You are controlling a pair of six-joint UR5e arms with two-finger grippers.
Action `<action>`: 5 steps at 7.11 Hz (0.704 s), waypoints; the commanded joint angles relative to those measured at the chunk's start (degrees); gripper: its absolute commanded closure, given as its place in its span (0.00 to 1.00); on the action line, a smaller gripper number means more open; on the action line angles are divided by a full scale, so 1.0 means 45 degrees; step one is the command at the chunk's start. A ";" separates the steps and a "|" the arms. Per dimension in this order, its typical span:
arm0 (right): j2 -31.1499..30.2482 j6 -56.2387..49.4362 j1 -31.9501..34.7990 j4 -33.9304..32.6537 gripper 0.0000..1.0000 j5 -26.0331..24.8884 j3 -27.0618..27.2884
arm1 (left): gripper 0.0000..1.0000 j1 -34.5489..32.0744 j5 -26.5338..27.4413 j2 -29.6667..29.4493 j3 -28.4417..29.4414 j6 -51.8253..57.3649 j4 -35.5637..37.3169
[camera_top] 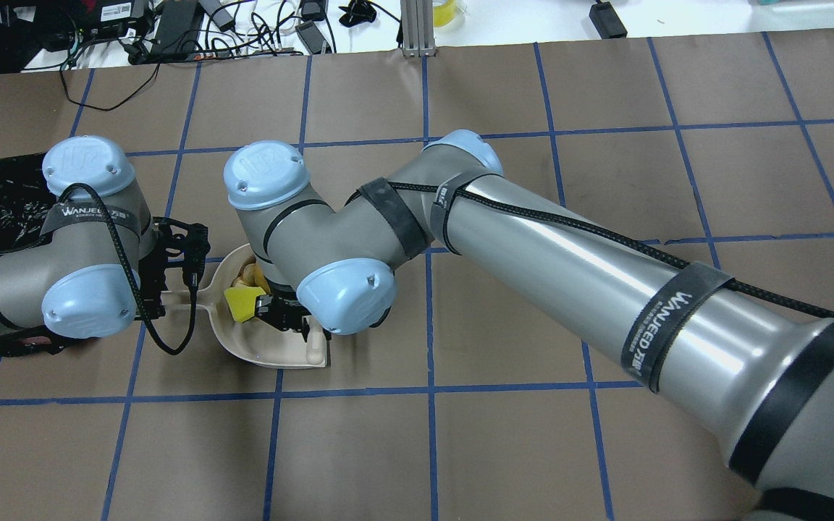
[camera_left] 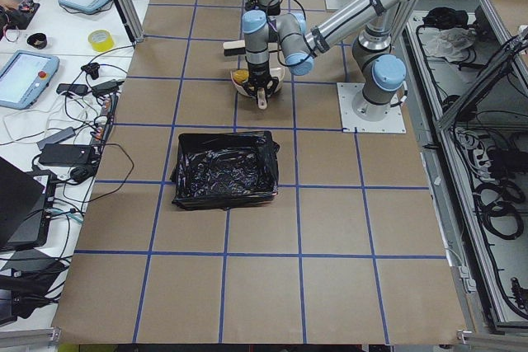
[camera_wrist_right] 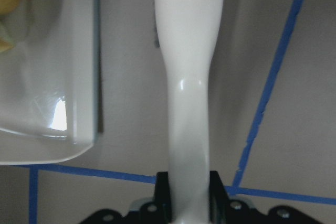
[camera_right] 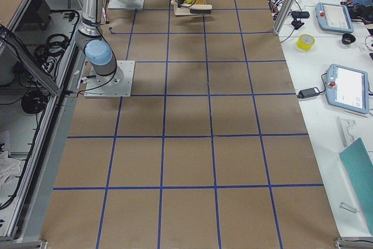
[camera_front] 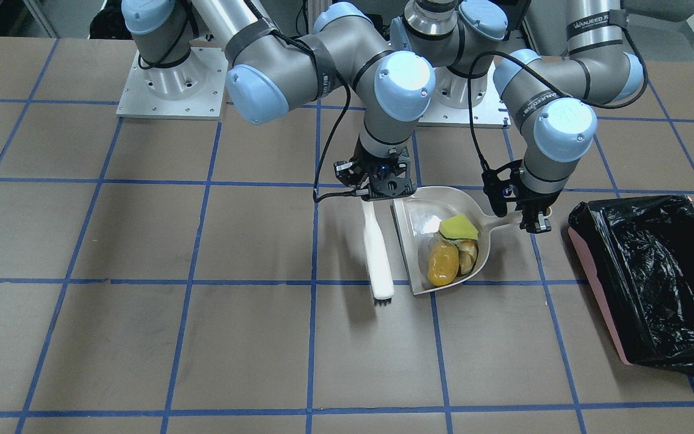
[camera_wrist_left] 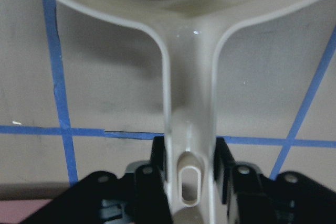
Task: Sweep and dump trash into bin
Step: 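Lift the dustpan over the bin with the left gripper while the right returns the brush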
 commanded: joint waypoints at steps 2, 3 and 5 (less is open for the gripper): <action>-0.1421 -0.3359 -0.4492 0.1396 0.95 -0.0747 0.0112 | 1.00 0.2580 -0.2303 0.0105 0.0768 0.1266 -0.0318; -0.1444 -0.4667 -0.6462 0.1341 0.97 -0.1352 0.0132 | 1.00 0.2779 -0.2405 0.0182 0.1098 0.1267 -0.0339; -0.0960 -0.7310 -0.9205 0.1126 0.96 -0.2251 0.0151 | 1.00 0.3441 -0.2563 0.0300 0.3431 0.1228 -0.2744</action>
